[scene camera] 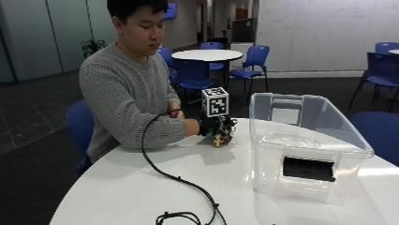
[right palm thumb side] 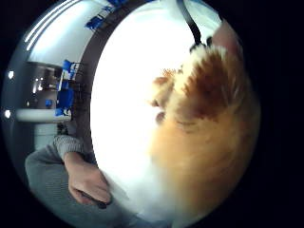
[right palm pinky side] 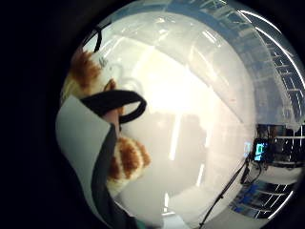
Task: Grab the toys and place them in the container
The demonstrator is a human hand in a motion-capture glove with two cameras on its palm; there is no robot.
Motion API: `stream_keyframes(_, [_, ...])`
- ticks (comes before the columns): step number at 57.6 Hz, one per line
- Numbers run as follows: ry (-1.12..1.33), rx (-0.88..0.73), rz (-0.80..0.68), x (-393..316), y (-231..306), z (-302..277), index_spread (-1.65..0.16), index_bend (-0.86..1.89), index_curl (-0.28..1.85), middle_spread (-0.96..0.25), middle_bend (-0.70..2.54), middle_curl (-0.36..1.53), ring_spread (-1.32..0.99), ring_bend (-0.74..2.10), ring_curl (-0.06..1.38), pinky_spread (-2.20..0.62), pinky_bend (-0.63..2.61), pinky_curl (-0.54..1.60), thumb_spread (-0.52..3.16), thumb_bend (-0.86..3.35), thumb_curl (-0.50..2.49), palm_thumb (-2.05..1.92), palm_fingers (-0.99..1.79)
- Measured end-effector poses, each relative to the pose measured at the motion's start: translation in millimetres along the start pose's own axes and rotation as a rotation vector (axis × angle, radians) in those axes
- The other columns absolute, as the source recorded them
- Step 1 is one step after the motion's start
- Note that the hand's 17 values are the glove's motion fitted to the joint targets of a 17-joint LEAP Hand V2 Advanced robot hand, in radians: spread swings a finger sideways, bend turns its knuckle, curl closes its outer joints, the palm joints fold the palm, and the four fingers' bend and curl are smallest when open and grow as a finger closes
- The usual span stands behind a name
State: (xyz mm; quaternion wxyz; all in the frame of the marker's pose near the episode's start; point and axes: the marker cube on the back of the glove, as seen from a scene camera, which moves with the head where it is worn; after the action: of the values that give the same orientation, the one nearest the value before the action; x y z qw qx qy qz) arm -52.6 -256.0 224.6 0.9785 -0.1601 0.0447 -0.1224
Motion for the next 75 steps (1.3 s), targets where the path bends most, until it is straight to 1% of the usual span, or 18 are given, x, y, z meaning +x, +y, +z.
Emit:
stream_keyframes(3, [-0.013,0.040,-0.008,-2.1,2.2,-17.5,-0.39,0.18,0.37,-0.29,0.38,0.39,-0.47,0.84,0.44,-0.34,1.10,0.41,1.24,0.16,0.47,0.58,0.96])
stream_keyframes(15, [-0.007,0.194,-0.059,8.4,19.9,-141.3,-0.37,0.26,0.48,-0.31,0.47,0.48,-0.52,0.82,0.48,-0.39,1.07,0.44,0.95,0.12,0.61,0.65,0.97])
stream_keyframes(21, [0.013,0.246,-0.064,12.2,29.6,-173.9,-0.37,0.29,0.53,-0.32,0.49,0.51,-0.53,0.81,0.50,-0.40,1.05,0.45,0.85,0.10,0.67,0.65,0.96])
stream_keyframes(26, [0.014,0.247,-0.062,16.5,29.1,-177.8,-0.38,0.32,0.57,-0.32,0.51,0.54,-0.54,0.80,0.52,-0.41,1.05,0.46,0.79,0.09,0.71,0.65,0.95])
stream_keyframes(31, [0.014,0.249,0.000,24.2,13.2,-178.0,-0.38,0.32,0.60,-0.33,0.52,0.56,-0.55,0.80,0.53,-0.41,1.05,0.46,0.75,0.07,0.75,0.64,0.93])
stream_keyframes(43, [-0.025,0.304,0.314,102.2,-88.8,-195.3,-0.39,0.29,0.68,-0.34,0.51,0.62,-0.56,0.79,0.57,-0.41,1.09,0.48,0.69,0.04,0.83,0.64,0.84])
stream_keyframes(46, [0.001,0.280,0.381,127.0,-109.6,-195.6,-0.39,0.28,0.70,-0.34,0.50,0.62,-0.56,0.79,0.58,-0.41,1.10,0.49,0.69,0.03,0.84,0.64,0.81])
stream_keyframes(51, [0.199,0.188,0.446,165.1,-129.3,-185.8,-0.41,0.25,0.73,-0.35,0.48,0.64,-0.56,0.78,0.59,-0.41,1.13,0.49,0.71,0.03,0.87,0.63,0.77])
stream_keyframes(55, [0.127,0.171,0.466,168.1,-143.3,-181.0,-0.42,0.22,0.75,-0.35,0.47,0.65,-0.56,0.77,0.60,-0.41,1.15,0.50,0.73,0.02,0.88,0.63,0.74])
stream_keyframes(62, [0.106,0.119,0.467,177.9,-147.9,-169.9,-0.43,0.17,0.77,-0.37,0.45,0.68,-0.56,0.78,0.62,-0.40,1.19,0.50,0.77,0.01,0.90,0.62,0.71])
stream_keyframes(65, [0.063,0.074,0.506,179.3,-148.3,-163.5,-0.44,0.16,0.78,-0.37,0.44,0.68,-0.56,0.78,0.63,-0.40,1.21,0.50,0.79,0.00,0.91,0.62,0.69])
stream_keyframes(67, [0.033,0.020,0.531,179.3,-147.9,-157.8,-0.44,0.04,0.74,-0.37,0.40,0.68,-0.55,0.82,0.64,-0.40,1.24,0.50,0.86,-0.04,0.89,0.54,0.56])
stream_keyframes(68, [0.021,-0.012,0.532,179.2,-147.0,-154.7,-0.43,0.05,0.74,-0.36,0.41,0.69,-0.54,0.83,0.65,-0.40,1.25,0.51,0.89,-0.03,0.88,0.53,0.55])
stream_keyframes(69, [0.013,-0.045,0.527,179.2,-145.7,-151.6,-0.43,0.04,0.72,-0.36,0.43,0.69,-0.53,0.76,0.62,-0.38,1.24,0.50,0.96,-0.07,0.84,0.45,0.44])
stream_keyframes(70, [0.009,-0.075,0.519,179.2,-144.4,-148.8,-0.42,0.07,0.71,-0.34,0.34,0.66,-0.51,0.69,0.62,-0.34,1.24,0.51,1.00,-0.10,0.80,0.37,0.18])
stream_keyframes(72, [0.012,-0.120,0.501,179.3,-141.9,-144.3,-0.40,0.10,0.72,-0.32,0.32,0.66,-0.46,0.68,0.65,-0.30,1.28,0.54,1.05,-0.09,0.75,0.29,0.02])
stream_keyframes(73, [0.018,-0.135,0.494,179.3,-140.8,-142.4,-0.41,0.08,0.70,-0.30,0.26,0.64,-0.43,0.61,0.63,-0.24,1.28,0.54,1.07,-0.10,0.72,0.24,-0.14])
stream_keyframes(75, [0.025,-0.157,0.484,179.2,-138.6,-139.3,-0.41,0.07,0.65,-0.28,0.21,0.61,-0.38,0.53,0.59,-0.18,1.27,0.51,1.09,-0.09,0.68,0.16,-0.19])
